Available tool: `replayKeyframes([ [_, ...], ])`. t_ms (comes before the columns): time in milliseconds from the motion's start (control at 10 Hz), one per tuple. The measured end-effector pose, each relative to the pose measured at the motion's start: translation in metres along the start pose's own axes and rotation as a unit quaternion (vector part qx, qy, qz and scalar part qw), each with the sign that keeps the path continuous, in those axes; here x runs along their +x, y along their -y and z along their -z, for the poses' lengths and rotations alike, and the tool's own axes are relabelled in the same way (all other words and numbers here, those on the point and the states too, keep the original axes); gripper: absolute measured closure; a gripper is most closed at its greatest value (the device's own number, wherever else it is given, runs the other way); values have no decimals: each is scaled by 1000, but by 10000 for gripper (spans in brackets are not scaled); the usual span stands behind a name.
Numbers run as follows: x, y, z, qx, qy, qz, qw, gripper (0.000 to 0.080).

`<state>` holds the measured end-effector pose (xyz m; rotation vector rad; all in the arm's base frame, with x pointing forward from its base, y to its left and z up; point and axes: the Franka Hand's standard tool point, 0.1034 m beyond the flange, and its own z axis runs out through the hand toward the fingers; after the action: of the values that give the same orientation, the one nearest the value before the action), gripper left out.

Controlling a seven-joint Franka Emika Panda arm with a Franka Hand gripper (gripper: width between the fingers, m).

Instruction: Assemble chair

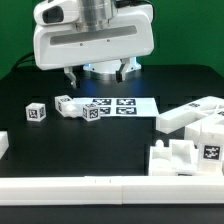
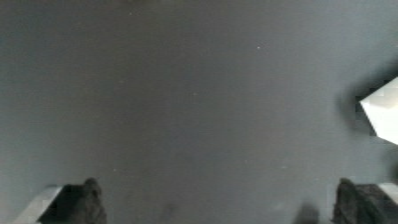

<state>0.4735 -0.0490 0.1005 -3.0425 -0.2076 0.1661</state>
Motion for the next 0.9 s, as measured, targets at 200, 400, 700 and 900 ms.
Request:
replayKeyframes([
  [200, 0, 0, 0, 0, 0, 0, 1000, 151],
  [400, -12, -9, -10, -9, -5, 31, 999, 151],
  [700, -38, -18, -24, -13, 1, 20, 1000, 151],
  [900, -39, -19, -25, -13, 2, 20, 1000, 151],
])
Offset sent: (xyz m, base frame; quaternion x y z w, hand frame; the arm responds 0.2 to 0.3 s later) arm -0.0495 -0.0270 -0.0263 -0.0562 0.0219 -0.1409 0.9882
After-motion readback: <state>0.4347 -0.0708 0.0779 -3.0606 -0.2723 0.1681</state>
